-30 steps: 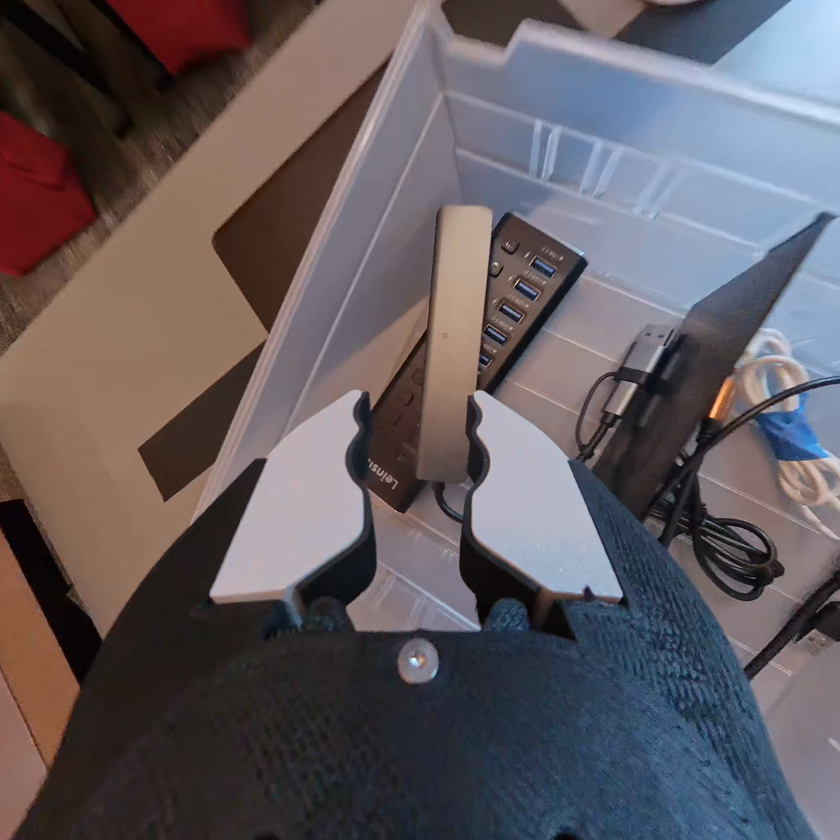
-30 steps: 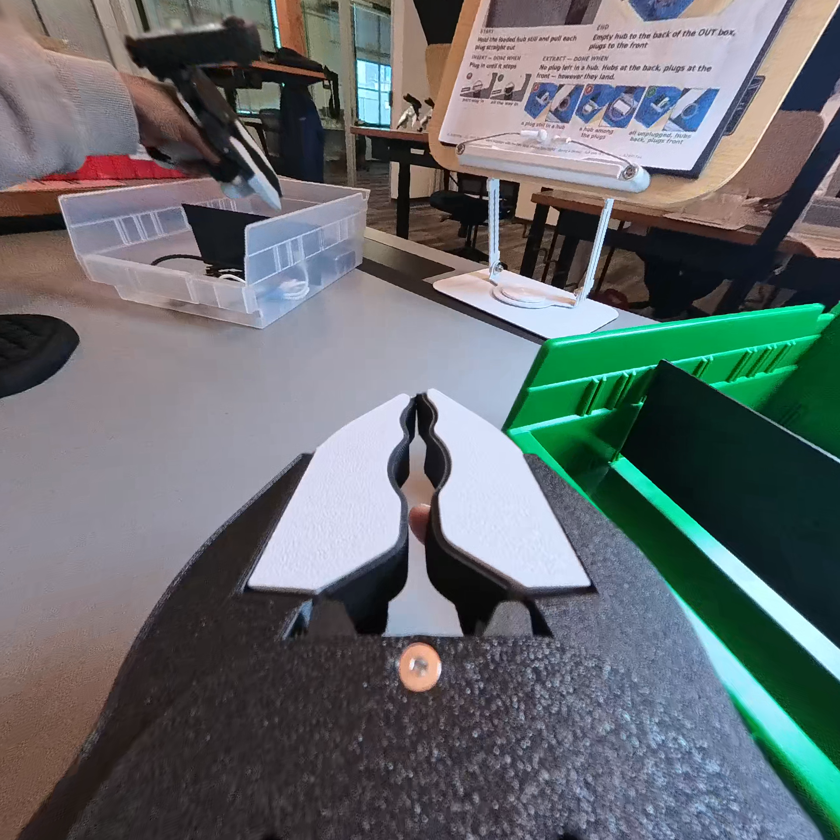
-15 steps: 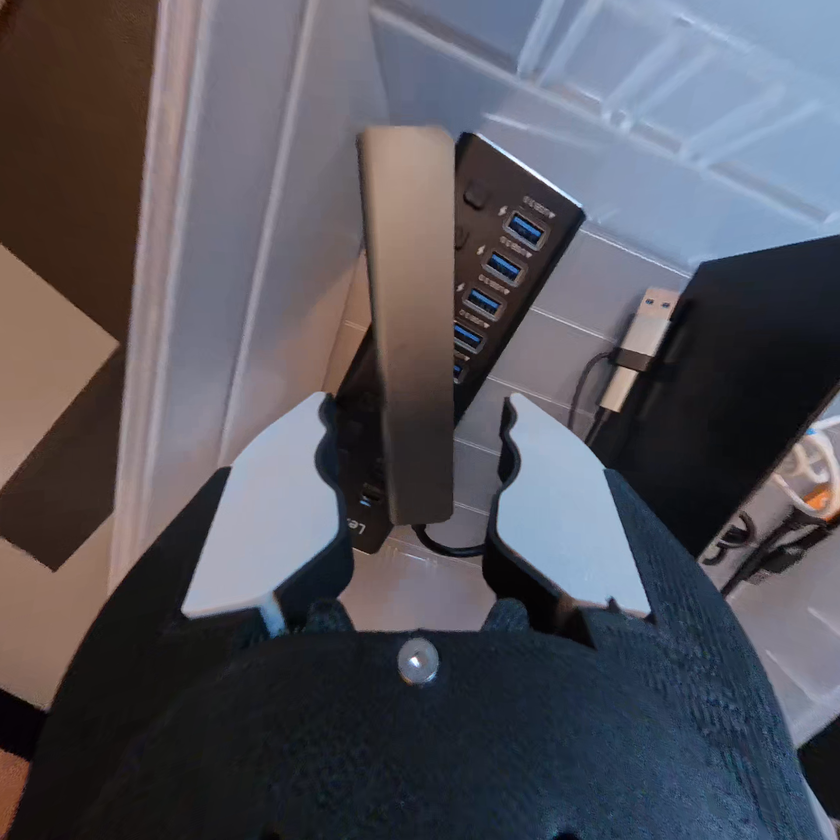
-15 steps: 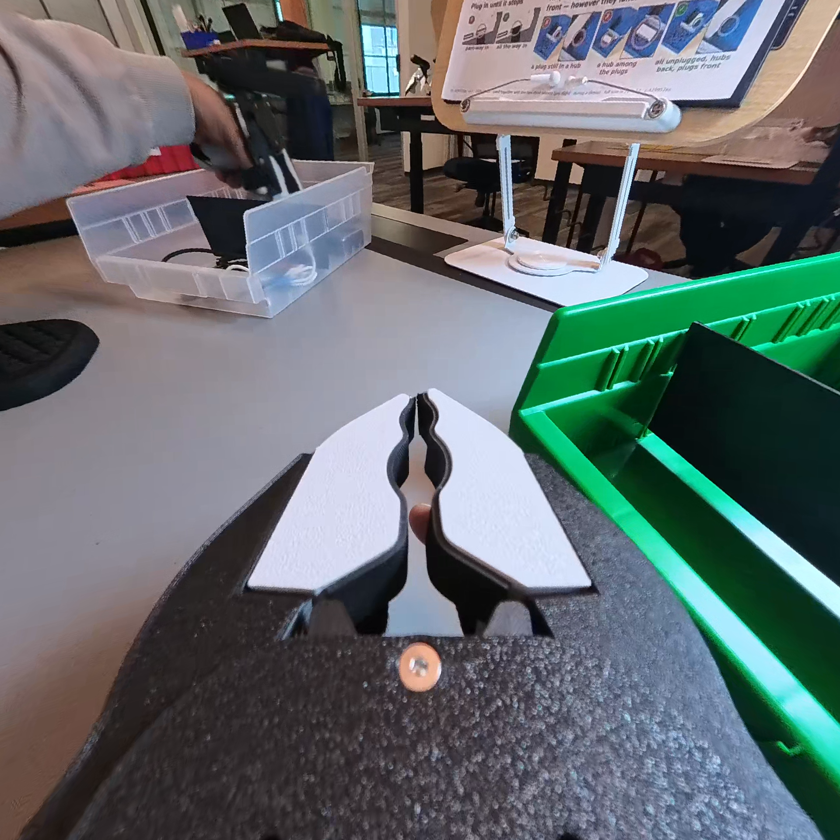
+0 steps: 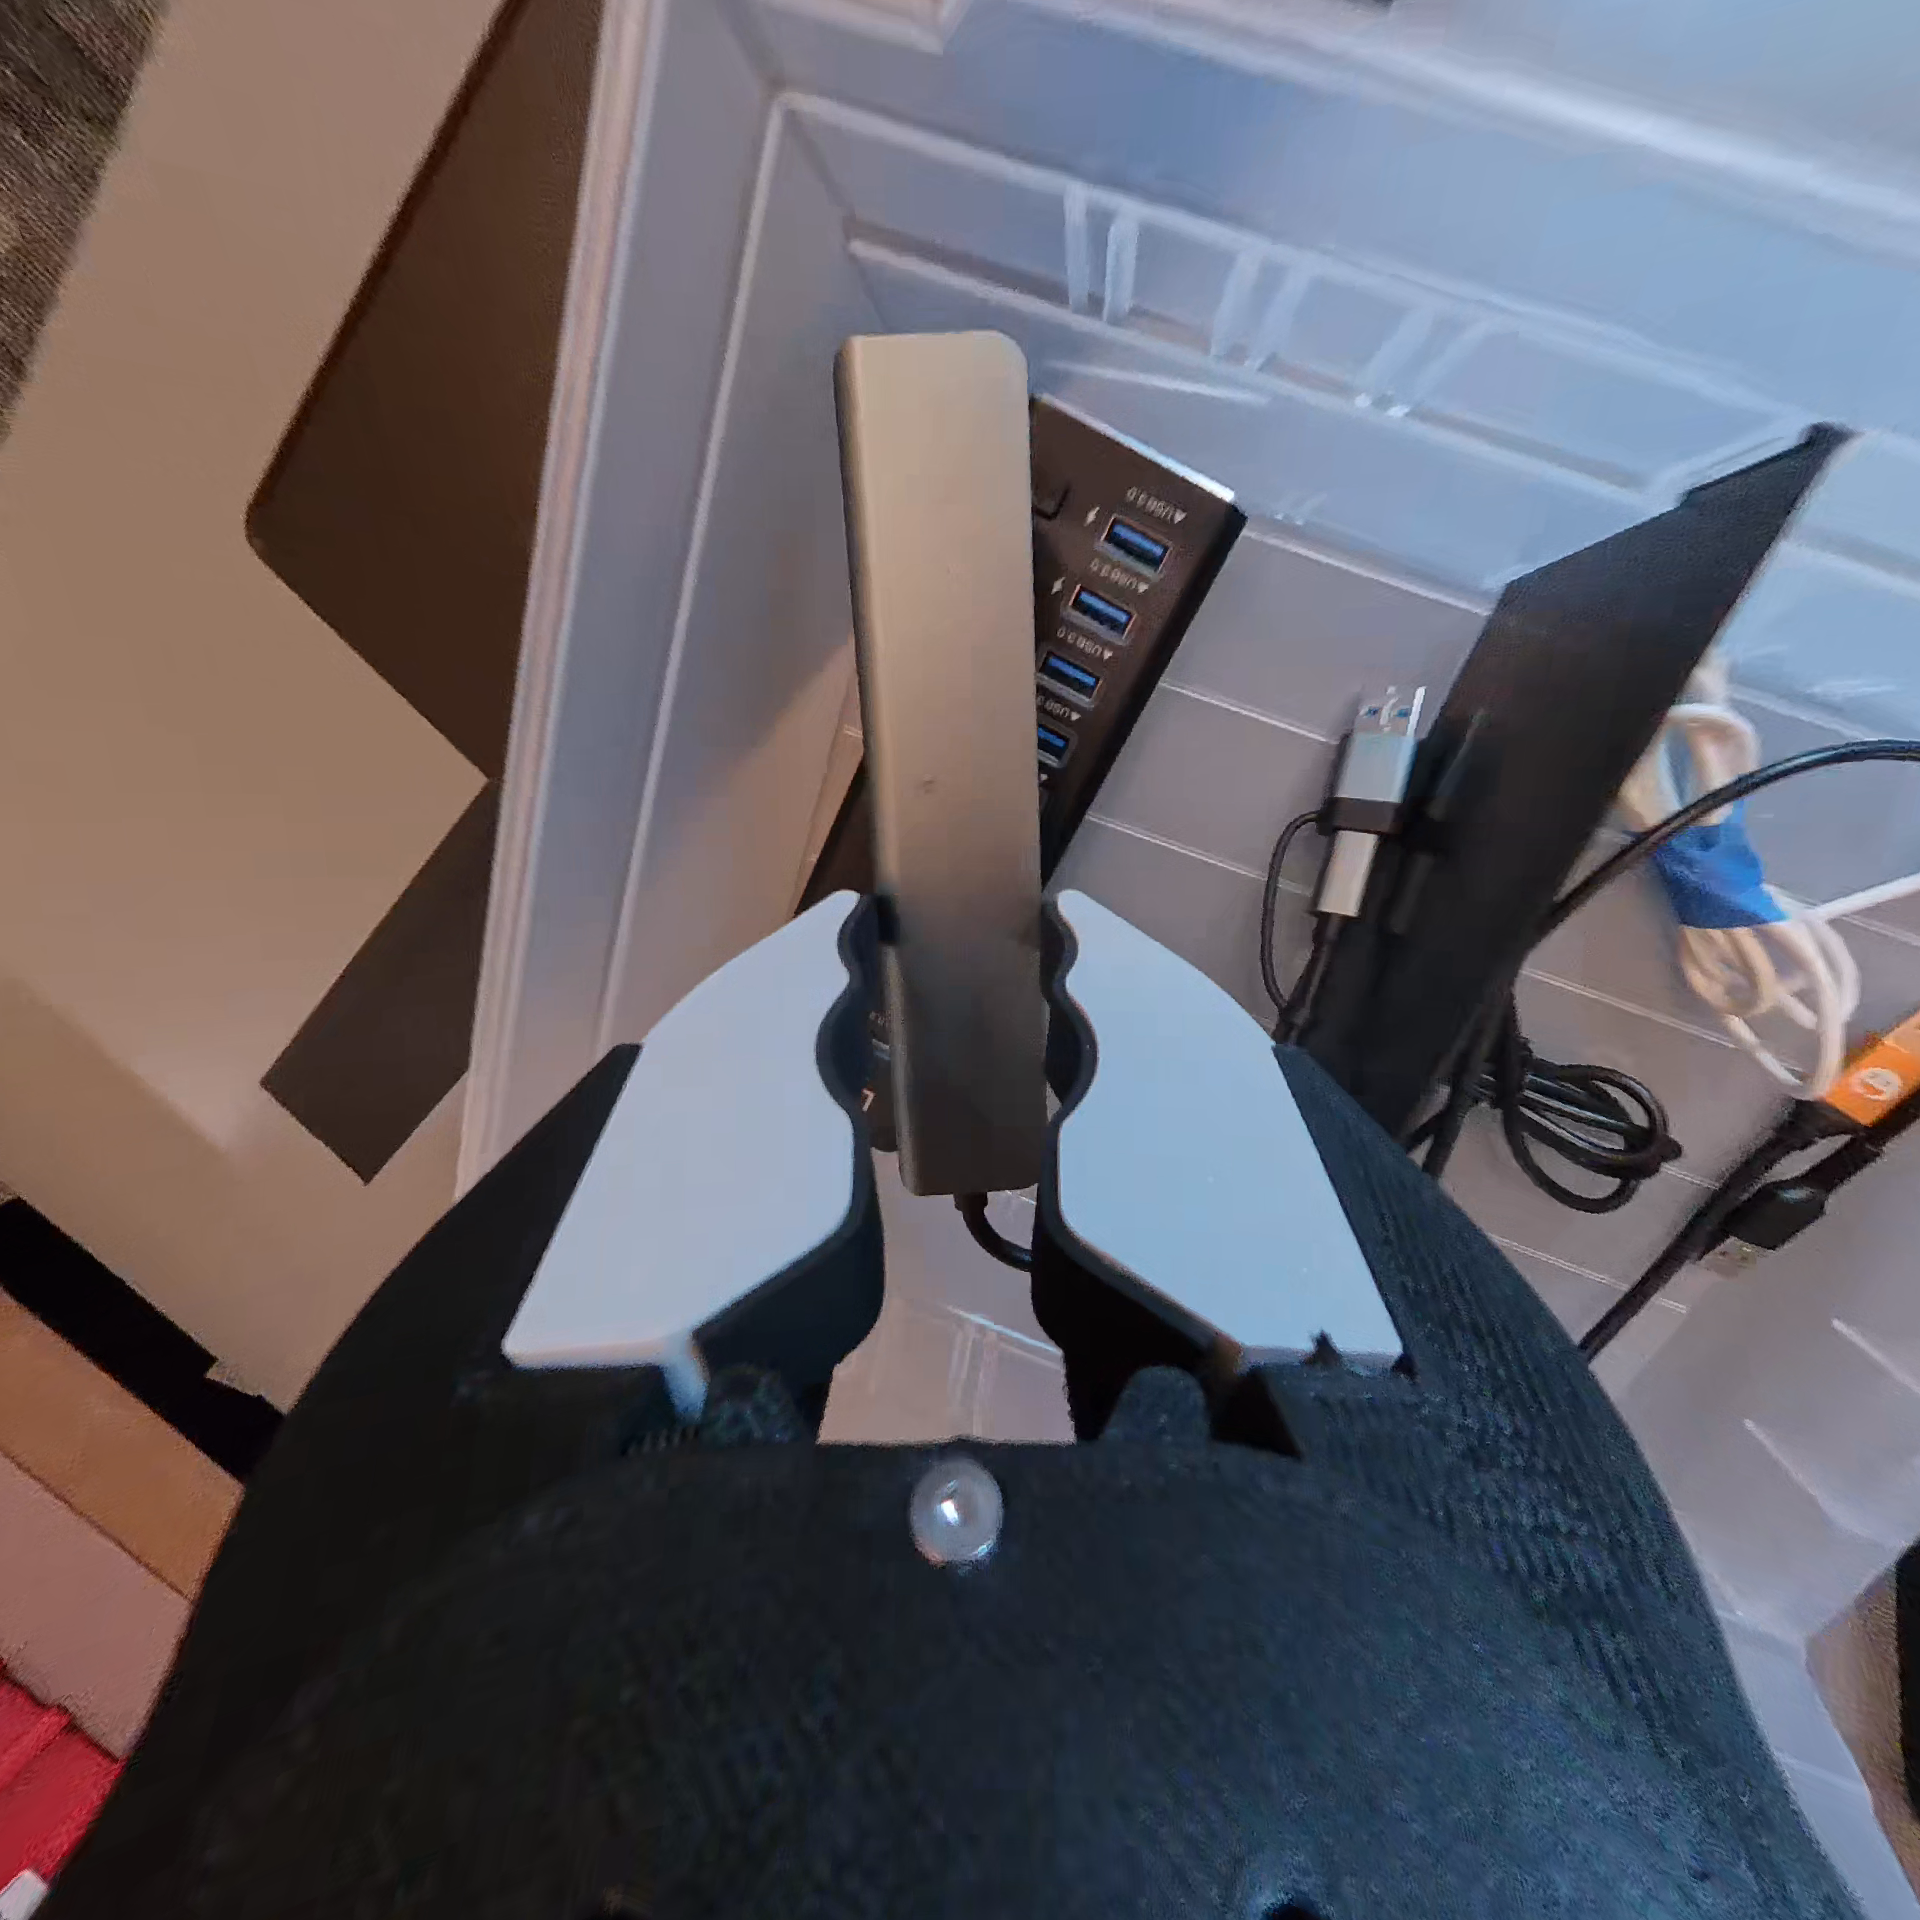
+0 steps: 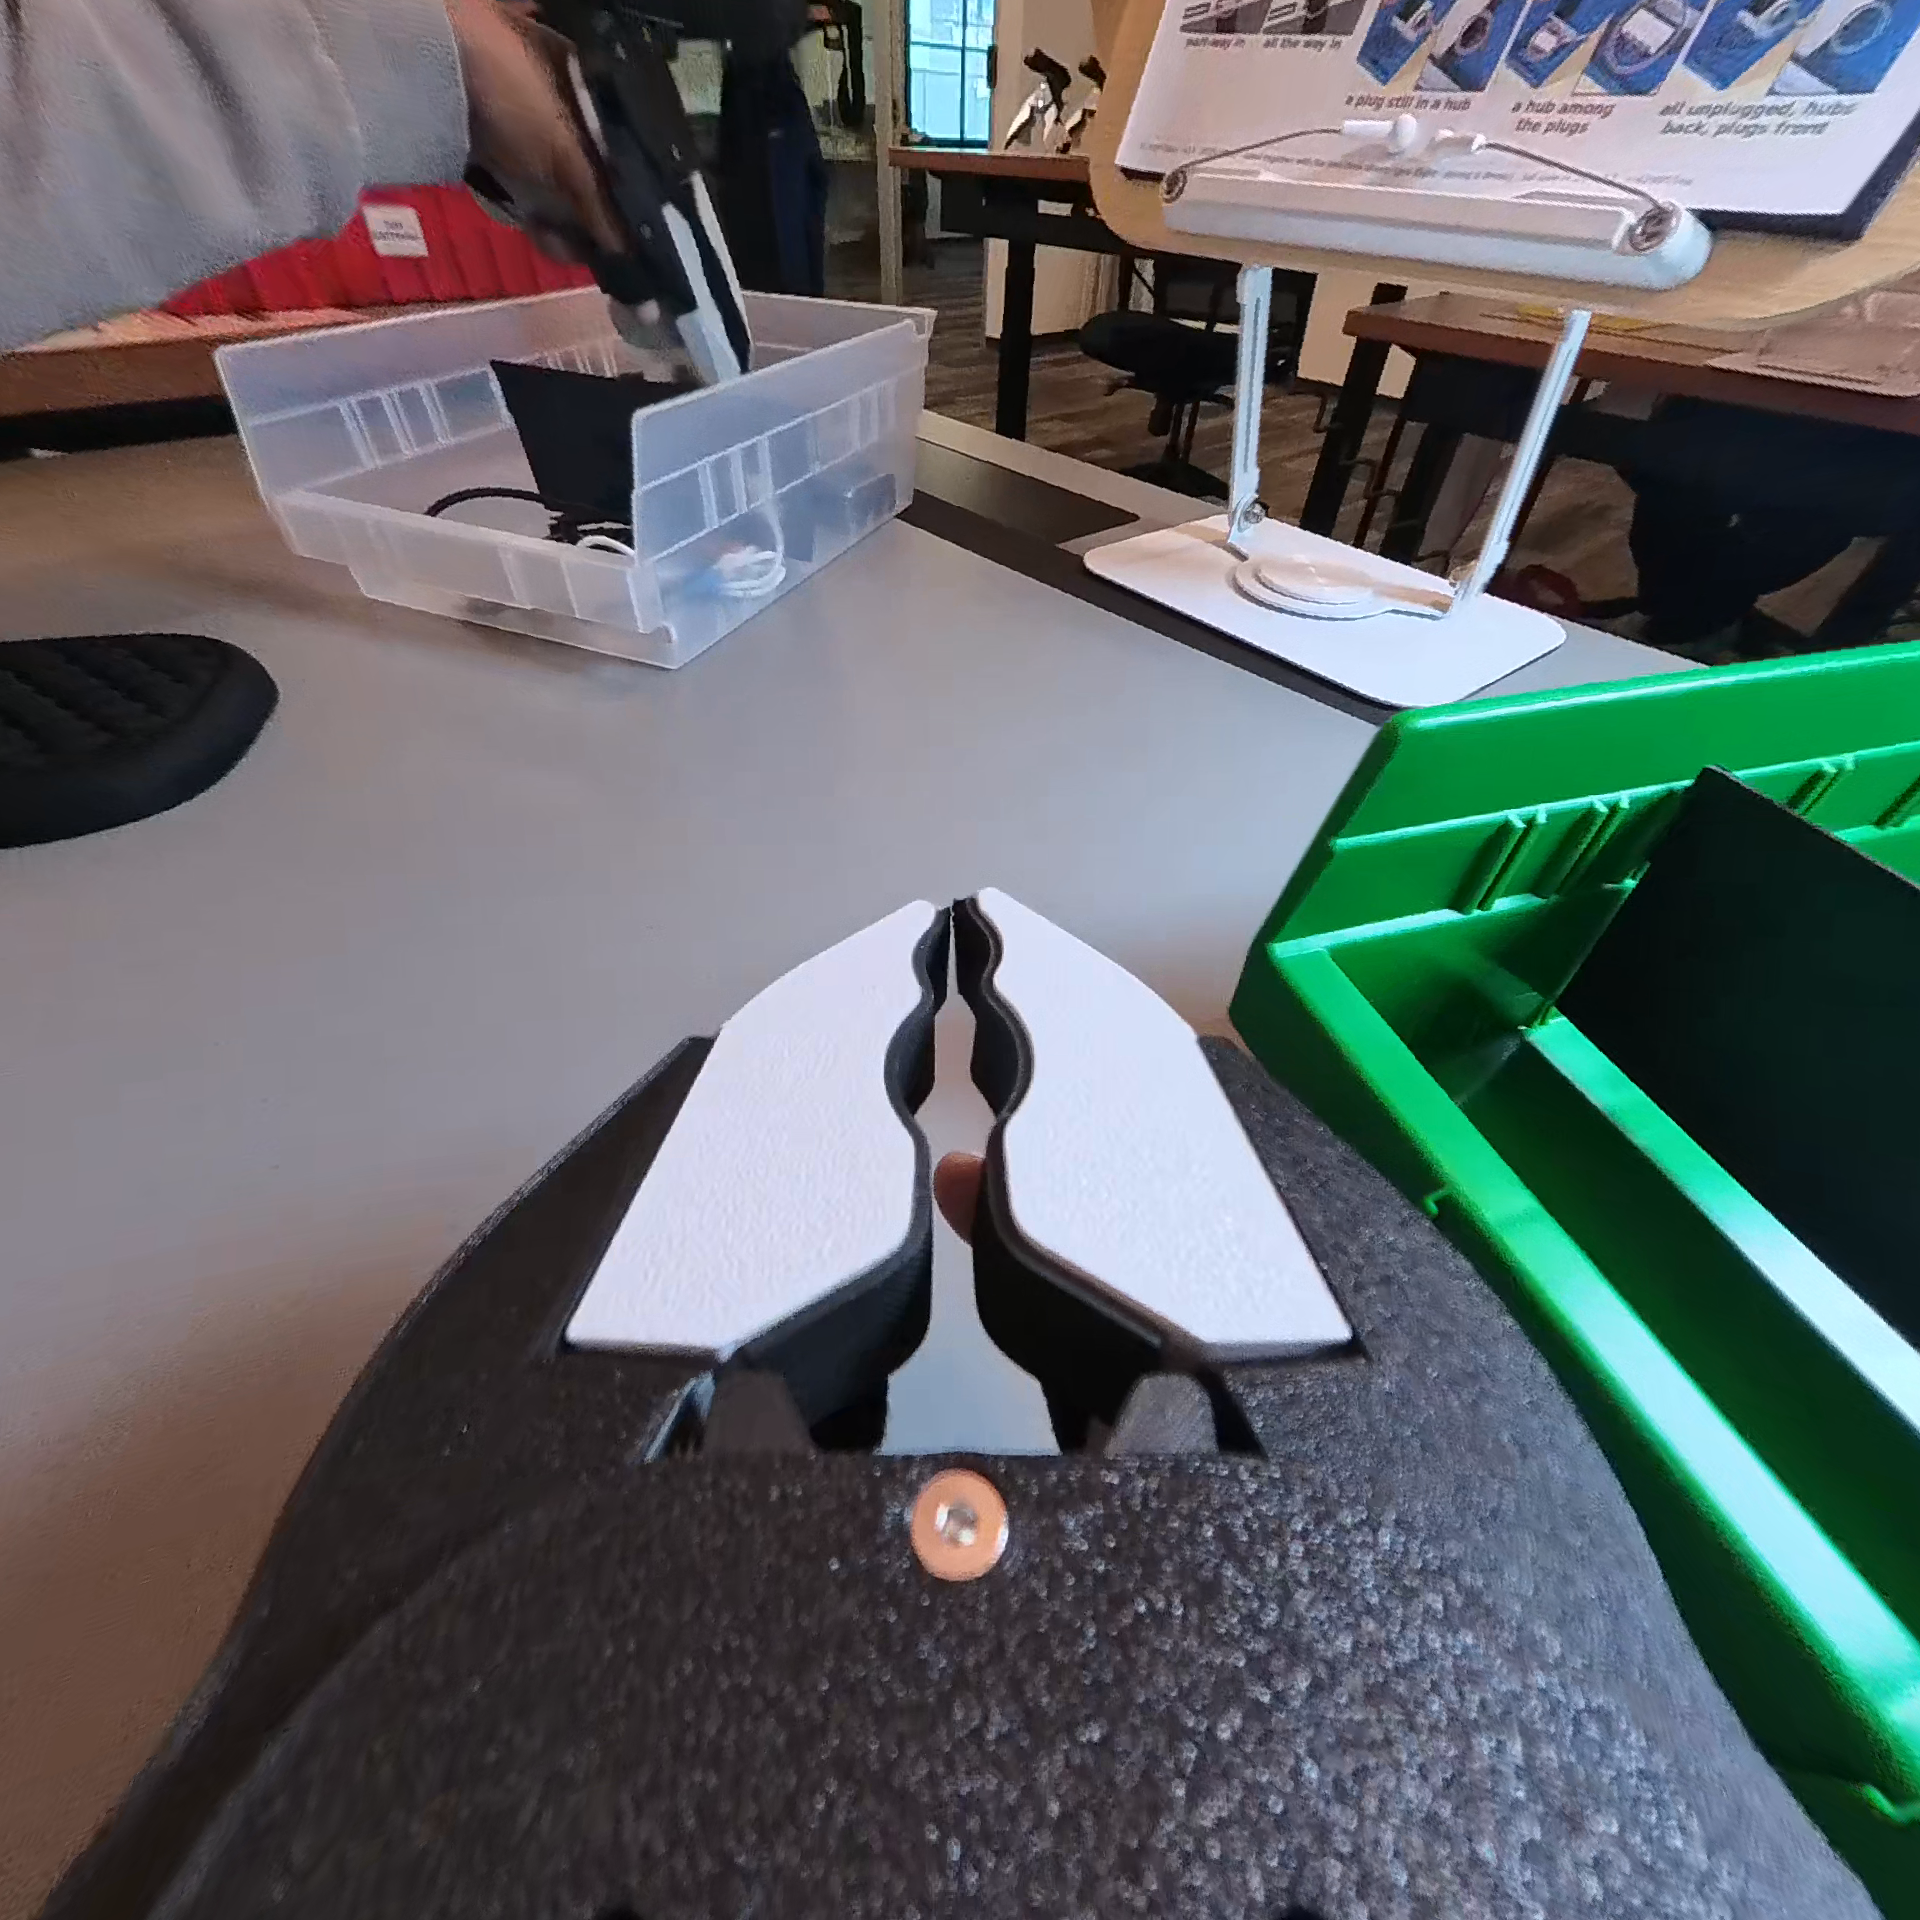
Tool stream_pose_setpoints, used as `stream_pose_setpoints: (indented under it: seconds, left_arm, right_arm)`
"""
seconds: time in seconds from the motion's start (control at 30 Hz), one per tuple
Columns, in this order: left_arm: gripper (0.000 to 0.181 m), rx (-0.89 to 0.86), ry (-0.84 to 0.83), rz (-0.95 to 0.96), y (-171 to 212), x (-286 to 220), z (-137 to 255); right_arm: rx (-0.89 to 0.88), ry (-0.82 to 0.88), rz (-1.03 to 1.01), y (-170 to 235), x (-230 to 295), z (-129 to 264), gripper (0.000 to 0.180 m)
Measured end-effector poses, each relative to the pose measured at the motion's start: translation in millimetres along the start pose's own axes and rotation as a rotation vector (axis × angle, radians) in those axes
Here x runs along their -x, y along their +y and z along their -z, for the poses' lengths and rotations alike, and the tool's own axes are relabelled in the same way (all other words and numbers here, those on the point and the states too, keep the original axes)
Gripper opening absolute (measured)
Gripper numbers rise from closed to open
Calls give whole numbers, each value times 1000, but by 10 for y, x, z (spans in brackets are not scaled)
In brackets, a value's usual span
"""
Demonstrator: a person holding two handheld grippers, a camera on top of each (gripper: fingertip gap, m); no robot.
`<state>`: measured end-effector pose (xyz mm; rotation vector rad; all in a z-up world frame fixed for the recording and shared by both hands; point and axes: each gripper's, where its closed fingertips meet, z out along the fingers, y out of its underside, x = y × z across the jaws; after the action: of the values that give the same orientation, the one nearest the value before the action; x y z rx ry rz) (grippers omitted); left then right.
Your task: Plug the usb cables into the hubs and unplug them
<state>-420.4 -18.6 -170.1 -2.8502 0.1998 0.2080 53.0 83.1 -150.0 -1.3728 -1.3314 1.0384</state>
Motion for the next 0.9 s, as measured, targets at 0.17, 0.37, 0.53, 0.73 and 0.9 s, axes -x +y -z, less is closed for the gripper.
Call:
stream_pose_setpoints:
  seconds: [0.17, 0.37, 0.53, 0.73, 0.9]
  left_arm:
    - [30, -110, -46, -25, -115, -56, 414]
    - [31, -312, -136, -54, -355, -166, 1033]
    - [30, -366, -157, -62, -351, -304, 1192]
    - [31, -484, -198, -75, -379, -454, 1508]
    - [31, -695, -260, -113, -596, -626, 2391]
  right_arm:
    - [5, -29, 31, -2, 86, -6, 1]
    - [-5, -39, 76, -45, 148, 11, 1]
    - [-11, -33, 82, -64, 150, 41, 1]
    - [-14, -52, 79, -68, 202, 40, 1]
    - [-2, -87, 100, -41, 290, 8, 1]
